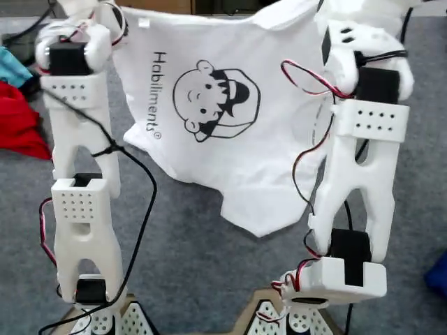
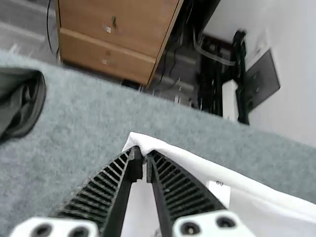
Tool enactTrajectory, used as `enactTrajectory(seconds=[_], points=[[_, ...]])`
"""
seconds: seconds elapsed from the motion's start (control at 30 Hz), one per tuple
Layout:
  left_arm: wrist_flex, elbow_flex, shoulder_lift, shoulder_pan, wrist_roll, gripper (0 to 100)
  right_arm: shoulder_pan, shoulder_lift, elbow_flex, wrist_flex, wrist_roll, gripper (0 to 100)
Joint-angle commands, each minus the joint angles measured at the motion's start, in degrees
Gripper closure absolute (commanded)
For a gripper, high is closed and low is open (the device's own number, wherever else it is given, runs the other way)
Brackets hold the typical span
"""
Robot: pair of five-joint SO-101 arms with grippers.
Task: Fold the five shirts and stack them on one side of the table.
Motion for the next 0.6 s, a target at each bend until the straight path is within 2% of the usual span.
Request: enactTrajectory(seconds=[0.0, 0.57], points=[[1.8, -4.8, -4.4, 0.0, -0.1, 98, 0.6, -0.4, -8.9, 4.2, 0.2, 99.3], [9.5, -4.8, -24.9, 0.4, -0.1, 98, 0.3, -0.3, -34.9, 27.5, 0.4, 99.3]])
